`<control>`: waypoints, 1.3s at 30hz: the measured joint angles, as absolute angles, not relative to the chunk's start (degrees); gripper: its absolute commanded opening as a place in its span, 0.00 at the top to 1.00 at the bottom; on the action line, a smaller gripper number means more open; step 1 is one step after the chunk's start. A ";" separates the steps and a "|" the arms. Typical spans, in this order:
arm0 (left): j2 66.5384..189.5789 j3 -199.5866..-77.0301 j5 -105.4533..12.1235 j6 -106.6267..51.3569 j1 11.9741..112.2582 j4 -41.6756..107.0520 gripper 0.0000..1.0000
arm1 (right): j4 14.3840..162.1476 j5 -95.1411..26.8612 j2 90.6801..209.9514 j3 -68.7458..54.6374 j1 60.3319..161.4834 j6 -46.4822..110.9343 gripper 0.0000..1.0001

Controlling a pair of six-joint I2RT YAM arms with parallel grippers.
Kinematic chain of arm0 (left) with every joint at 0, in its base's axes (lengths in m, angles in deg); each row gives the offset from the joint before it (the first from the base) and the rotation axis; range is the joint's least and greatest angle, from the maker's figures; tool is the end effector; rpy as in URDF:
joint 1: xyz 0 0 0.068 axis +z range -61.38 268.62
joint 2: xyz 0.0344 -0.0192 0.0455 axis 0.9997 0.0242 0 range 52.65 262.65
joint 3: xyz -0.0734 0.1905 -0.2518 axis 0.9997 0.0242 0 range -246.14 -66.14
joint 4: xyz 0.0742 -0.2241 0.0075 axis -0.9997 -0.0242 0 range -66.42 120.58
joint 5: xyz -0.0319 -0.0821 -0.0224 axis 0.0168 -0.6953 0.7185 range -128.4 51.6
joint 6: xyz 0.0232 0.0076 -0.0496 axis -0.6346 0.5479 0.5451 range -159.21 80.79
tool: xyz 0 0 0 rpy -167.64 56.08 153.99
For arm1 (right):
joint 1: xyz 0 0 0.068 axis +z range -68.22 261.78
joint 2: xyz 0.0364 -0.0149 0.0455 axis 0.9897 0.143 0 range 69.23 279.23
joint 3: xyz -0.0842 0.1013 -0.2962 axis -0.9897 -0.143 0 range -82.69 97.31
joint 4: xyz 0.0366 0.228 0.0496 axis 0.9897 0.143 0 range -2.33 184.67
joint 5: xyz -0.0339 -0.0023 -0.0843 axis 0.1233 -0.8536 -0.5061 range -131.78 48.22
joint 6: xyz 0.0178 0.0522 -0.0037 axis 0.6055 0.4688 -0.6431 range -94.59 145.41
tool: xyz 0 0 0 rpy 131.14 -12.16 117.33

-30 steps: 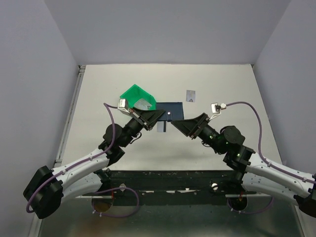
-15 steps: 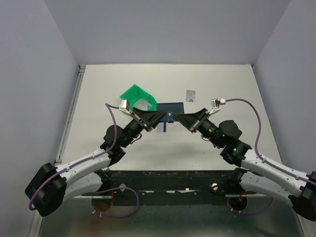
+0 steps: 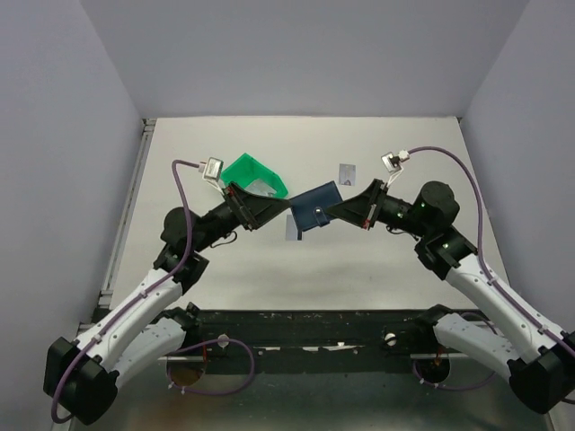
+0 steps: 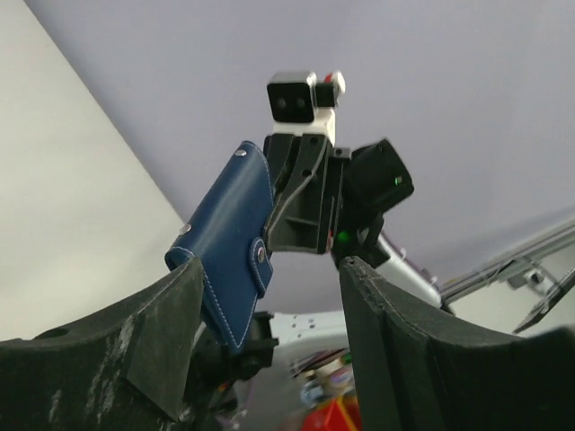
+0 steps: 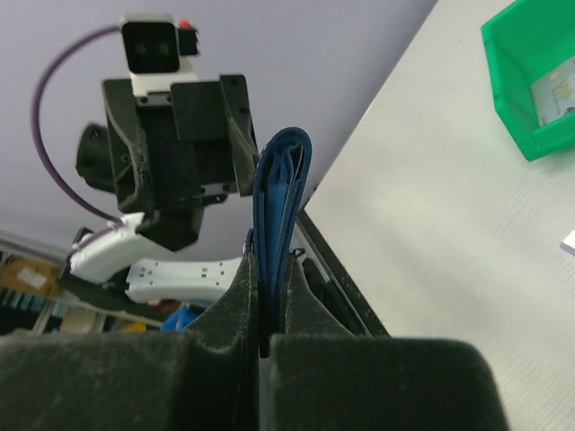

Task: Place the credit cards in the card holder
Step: Open the card holder.

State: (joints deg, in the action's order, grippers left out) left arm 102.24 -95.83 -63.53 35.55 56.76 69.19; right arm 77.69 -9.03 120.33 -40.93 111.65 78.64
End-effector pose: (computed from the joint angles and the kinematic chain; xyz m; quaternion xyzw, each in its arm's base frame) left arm 0.1125 -0.0886 0.3716 -0.0435 0.5941 -0.7117 0.3723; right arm 0.1211 0.0930 0.3850 -0.0598 0.7013 0.6008 0.3790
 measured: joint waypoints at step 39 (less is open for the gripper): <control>103.24 -109.10 -91.35 7.72 53.94 42.35 0.34 | 86.15 25.20 127.47 -32.93 110.60 65.68 1.00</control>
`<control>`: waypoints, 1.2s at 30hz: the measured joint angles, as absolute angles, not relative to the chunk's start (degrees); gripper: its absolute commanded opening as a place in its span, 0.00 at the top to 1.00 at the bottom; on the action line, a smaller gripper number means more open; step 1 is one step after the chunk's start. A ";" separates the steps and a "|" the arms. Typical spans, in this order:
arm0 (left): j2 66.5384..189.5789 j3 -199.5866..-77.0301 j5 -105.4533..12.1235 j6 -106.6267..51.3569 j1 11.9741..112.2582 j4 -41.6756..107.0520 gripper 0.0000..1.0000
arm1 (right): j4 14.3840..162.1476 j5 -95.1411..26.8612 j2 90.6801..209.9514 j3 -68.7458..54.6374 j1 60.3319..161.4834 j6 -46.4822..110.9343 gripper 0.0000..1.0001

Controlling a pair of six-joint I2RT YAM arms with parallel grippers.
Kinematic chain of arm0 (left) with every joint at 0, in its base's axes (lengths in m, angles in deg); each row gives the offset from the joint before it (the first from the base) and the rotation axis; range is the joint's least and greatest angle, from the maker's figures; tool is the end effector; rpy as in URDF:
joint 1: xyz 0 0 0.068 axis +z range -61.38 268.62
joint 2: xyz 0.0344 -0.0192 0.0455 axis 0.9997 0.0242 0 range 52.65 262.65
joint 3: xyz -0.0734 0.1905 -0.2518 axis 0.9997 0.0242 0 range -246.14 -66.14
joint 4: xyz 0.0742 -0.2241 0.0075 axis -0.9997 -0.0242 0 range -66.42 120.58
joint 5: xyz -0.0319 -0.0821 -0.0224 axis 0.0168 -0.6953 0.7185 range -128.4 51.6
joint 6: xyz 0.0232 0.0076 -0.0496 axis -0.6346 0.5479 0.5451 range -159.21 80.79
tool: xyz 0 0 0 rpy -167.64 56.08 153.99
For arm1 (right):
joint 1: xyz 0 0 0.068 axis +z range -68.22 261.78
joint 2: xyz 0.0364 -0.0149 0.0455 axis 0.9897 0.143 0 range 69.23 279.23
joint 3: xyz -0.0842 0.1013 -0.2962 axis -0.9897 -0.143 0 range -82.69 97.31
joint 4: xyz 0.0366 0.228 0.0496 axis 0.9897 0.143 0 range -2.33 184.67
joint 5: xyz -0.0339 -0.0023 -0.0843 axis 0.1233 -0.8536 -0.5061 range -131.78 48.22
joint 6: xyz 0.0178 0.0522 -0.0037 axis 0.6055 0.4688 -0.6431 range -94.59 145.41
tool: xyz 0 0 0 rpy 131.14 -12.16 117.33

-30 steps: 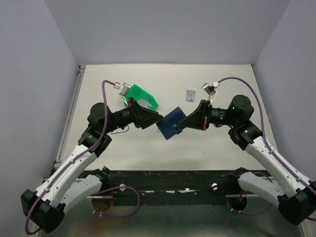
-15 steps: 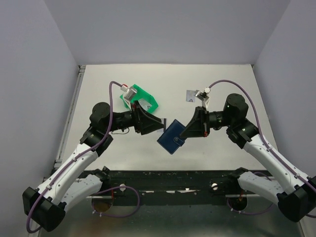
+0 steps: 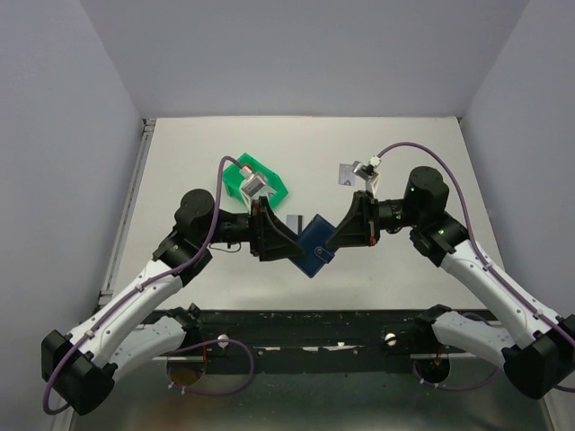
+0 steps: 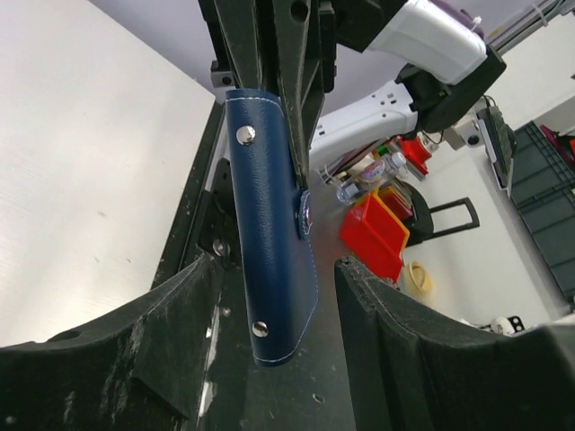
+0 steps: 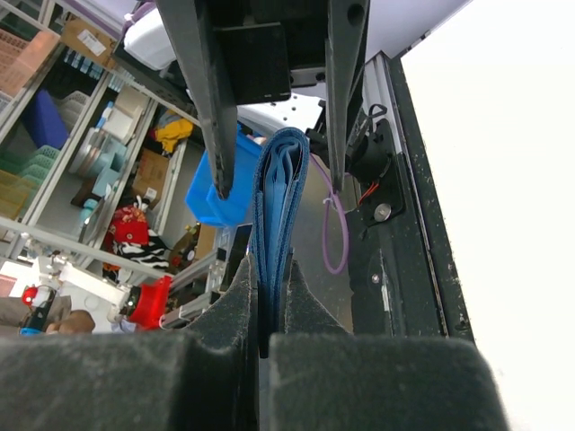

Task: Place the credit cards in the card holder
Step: Open the card holder.

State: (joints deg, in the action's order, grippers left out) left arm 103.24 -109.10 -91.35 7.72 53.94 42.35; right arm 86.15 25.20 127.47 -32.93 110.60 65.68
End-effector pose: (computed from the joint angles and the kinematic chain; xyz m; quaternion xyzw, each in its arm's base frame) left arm 0.0975 -0.1039 0.3957 0.2595 0.6411 -0.6581 0.2977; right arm 0.1283 0.1101 0.3993 -0.3017 0.6578 0.6538 0.2211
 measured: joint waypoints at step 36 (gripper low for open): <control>105.49 -121.60 -41.04 -6.27 37.53 13.00 1.00 | 102.68 -3.13 128.11 -28.76 110.60 64.13 0.28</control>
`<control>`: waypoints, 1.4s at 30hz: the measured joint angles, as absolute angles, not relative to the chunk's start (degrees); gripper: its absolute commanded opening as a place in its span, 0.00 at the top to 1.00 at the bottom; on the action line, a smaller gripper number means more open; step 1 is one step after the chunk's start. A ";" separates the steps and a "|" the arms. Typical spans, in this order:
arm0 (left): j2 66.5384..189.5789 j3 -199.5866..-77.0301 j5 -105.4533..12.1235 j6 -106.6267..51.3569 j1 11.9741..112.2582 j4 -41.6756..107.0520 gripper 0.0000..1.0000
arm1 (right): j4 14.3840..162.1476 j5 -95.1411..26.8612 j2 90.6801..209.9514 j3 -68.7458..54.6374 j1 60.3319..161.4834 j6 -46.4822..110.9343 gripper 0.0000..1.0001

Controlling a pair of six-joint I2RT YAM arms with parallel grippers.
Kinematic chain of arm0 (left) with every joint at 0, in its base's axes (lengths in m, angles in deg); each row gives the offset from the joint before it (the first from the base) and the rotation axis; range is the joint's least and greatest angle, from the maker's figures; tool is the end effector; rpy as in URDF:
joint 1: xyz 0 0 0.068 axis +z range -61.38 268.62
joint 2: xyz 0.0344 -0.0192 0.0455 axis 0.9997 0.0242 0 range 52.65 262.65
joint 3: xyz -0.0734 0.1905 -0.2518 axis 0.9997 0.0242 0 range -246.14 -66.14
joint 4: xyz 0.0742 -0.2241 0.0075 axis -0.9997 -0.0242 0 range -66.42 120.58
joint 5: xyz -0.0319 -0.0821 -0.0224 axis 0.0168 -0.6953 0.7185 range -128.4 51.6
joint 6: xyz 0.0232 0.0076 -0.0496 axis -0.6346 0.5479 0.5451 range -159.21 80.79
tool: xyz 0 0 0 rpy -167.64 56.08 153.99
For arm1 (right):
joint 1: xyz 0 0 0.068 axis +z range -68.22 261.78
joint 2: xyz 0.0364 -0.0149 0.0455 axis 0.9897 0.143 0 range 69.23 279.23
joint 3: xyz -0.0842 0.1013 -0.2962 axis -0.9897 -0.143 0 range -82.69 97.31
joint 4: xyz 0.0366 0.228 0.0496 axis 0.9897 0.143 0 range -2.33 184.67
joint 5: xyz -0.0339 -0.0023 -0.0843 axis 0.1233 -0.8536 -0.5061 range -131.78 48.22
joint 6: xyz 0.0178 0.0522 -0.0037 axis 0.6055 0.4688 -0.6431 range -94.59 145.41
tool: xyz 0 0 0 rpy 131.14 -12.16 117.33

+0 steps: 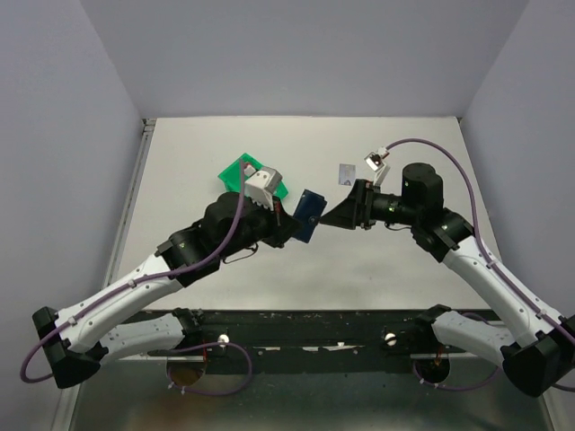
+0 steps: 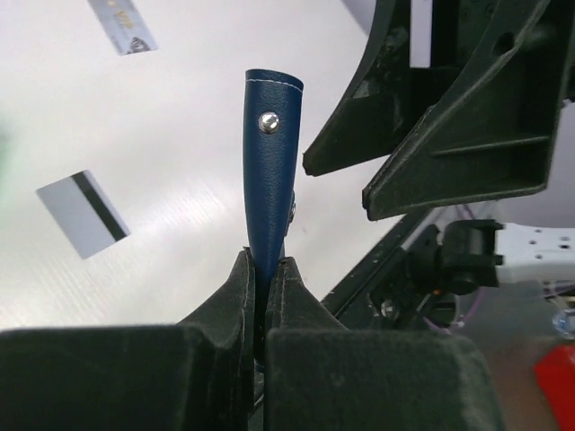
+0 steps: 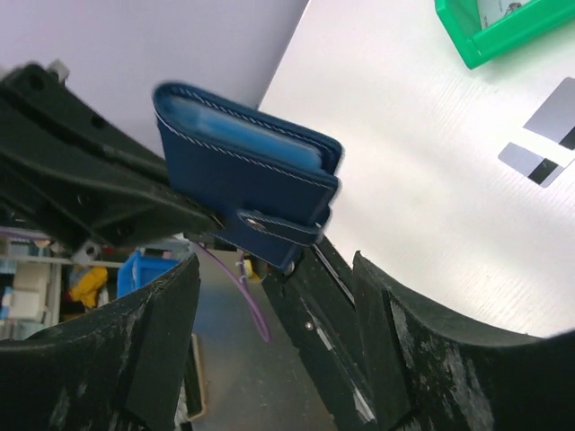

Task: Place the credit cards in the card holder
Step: Open the card holder.

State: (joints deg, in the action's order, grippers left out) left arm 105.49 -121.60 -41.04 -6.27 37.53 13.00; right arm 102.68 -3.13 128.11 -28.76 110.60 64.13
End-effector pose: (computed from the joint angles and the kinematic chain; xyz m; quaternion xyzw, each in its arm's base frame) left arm 0.0938 -0.1188 0.4070 0.1389 0.7808 -0.4211 0.4402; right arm 0.1425 0.1052 0.3903 -0.1226 0.7863 0.5263 0.2995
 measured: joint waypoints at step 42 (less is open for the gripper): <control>118.19 -129.40 -13.72 -9.76 21.72 7.49 1.00 | 98.48 -7.04 134.34 -32.47 112.39 71.56 0.51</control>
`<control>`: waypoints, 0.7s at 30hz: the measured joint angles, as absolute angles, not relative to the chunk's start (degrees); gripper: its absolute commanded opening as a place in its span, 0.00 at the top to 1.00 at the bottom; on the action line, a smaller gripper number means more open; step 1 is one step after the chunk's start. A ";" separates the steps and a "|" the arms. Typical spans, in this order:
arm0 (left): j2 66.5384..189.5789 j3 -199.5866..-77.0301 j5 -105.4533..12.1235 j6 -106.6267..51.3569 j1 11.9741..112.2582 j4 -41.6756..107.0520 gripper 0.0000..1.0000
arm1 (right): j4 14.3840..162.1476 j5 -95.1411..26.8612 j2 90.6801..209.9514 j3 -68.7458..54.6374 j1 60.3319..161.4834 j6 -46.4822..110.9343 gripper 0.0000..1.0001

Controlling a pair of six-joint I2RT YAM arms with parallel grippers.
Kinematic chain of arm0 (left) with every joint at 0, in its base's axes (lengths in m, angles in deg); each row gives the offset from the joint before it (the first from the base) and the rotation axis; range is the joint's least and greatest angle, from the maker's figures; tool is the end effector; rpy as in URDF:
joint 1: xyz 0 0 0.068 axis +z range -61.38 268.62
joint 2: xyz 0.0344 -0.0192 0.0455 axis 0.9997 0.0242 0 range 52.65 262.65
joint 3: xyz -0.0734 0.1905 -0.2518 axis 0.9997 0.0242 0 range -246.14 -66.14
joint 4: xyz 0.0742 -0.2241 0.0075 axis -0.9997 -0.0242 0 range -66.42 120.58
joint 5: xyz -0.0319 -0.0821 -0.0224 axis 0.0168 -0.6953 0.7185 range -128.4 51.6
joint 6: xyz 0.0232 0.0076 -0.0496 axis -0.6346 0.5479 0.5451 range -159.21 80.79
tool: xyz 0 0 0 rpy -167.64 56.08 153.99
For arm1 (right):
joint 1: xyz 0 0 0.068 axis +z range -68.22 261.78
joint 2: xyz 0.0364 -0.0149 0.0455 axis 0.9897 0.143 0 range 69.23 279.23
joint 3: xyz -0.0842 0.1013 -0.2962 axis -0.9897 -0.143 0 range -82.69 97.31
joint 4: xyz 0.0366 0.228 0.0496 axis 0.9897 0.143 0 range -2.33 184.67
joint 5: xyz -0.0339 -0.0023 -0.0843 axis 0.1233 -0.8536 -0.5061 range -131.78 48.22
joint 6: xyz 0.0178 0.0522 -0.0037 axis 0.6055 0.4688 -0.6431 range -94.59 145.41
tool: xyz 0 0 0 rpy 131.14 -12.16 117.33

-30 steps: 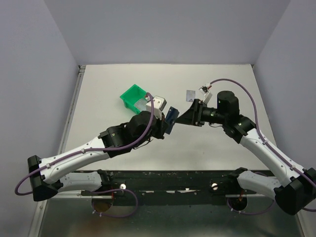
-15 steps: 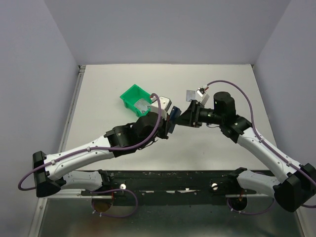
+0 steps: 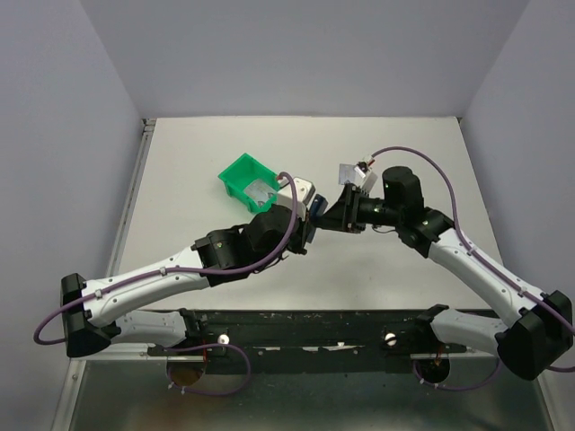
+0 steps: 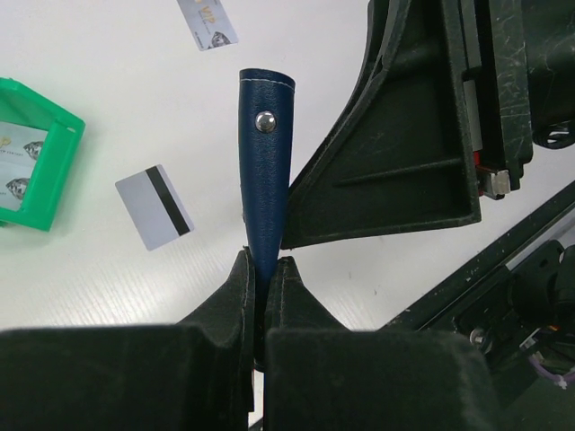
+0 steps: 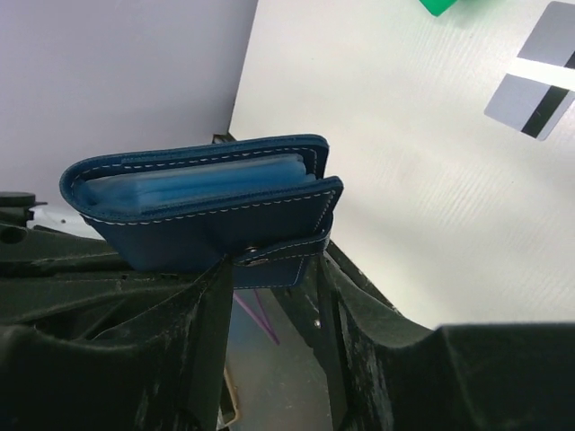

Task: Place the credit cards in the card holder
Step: Open the card holder.

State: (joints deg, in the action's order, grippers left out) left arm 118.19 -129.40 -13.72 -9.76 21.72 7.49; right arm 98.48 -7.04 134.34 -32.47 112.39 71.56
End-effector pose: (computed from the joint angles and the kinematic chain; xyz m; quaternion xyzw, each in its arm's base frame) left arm 0.0956 -0.1839 0.4067 0.1568 0.8186 -0.2687 0.4829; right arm 0.1673 0.1239 0.3573 -0.0482 0.8221 0.5135 0.2411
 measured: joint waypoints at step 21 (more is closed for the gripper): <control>117.43 -129.05 -9.26 -11.34 20.65 7.30 1.00 | 125.01 -37.68 131.52 -29.24 114.05 60.59 0.52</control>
State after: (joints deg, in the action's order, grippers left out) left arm 117.43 -129.05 -9.26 -11.34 20.65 7.30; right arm 125.01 -37.68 131.52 -29.24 114.05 60.59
